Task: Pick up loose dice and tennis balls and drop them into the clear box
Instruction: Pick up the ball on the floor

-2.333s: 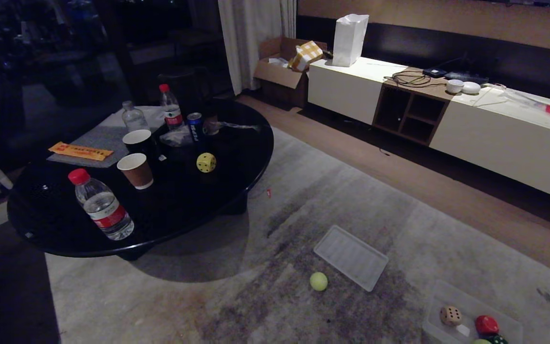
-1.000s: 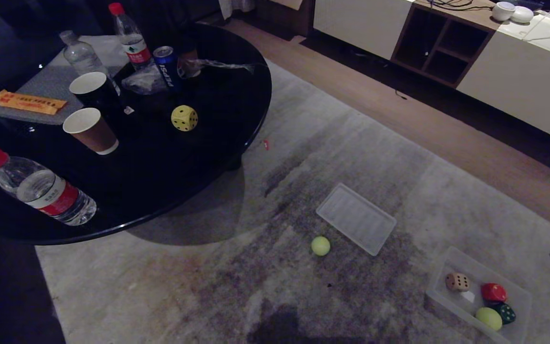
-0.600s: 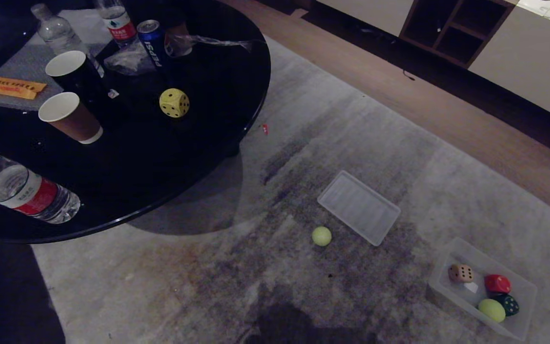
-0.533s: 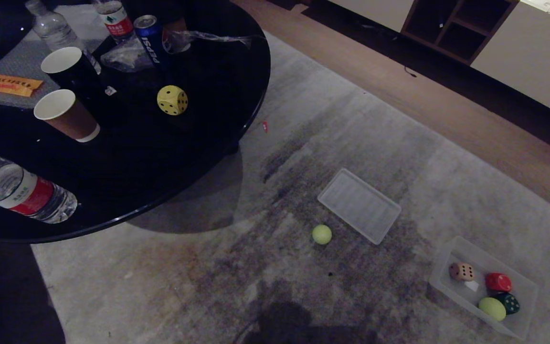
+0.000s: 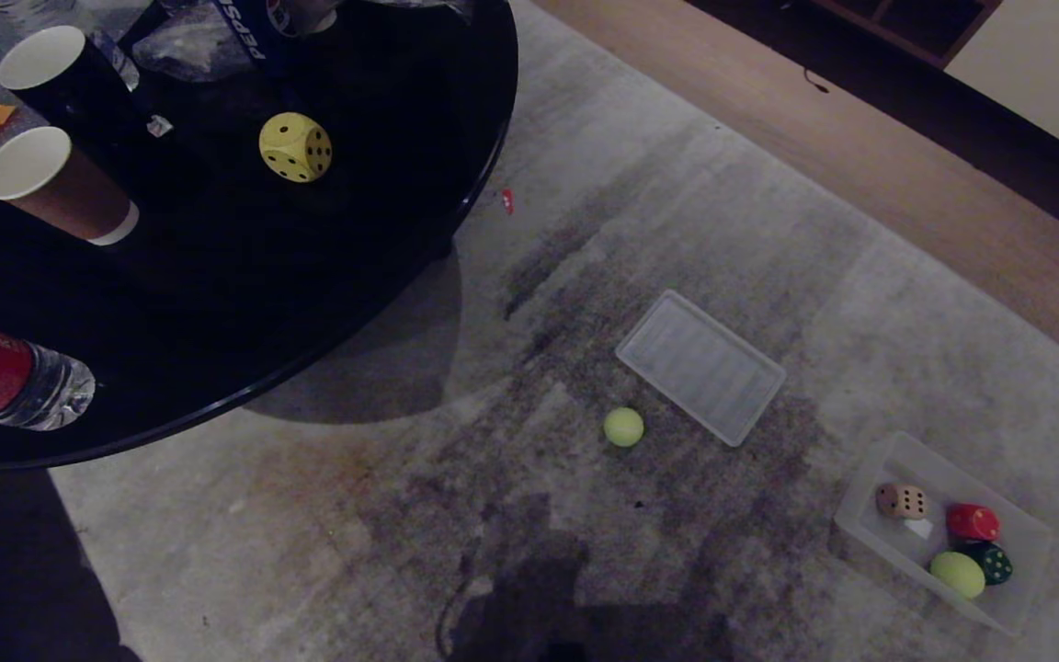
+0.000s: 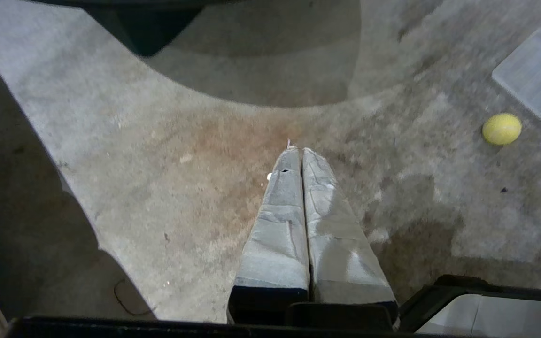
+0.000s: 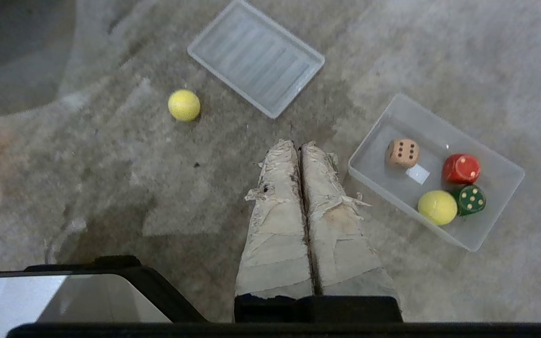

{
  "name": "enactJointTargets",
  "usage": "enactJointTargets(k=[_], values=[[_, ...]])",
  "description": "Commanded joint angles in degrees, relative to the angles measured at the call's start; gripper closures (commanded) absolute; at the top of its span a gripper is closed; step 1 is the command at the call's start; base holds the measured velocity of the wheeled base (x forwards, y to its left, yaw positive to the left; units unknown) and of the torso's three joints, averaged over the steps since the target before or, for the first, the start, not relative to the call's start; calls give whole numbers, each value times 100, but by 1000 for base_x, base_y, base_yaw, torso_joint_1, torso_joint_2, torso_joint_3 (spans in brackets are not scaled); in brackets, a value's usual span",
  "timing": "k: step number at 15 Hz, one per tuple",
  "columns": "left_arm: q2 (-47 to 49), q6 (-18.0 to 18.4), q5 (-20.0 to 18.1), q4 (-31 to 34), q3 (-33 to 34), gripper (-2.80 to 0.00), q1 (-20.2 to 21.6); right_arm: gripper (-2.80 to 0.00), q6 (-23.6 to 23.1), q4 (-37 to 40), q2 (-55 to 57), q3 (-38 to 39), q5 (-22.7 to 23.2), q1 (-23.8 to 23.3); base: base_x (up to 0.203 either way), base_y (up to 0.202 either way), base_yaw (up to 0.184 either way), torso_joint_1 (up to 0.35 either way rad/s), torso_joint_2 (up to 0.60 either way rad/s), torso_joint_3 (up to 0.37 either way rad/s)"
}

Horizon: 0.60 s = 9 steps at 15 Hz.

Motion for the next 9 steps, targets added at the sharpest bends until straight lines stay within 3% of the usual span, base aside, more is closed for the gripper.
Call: enactJointTargets(k=[1, 9], values=[[9, -8, 5, 1, 9, 0, 0, 0, 1, -8, 7, 53, 9, 0, 0, 0, 0, 0, 2, -198], [9, -8, 5, 1, 9, 0, 0, 0, 1, -3, 7, 53, 9, 0, 0, 0, 0, 4, 2, -199]])
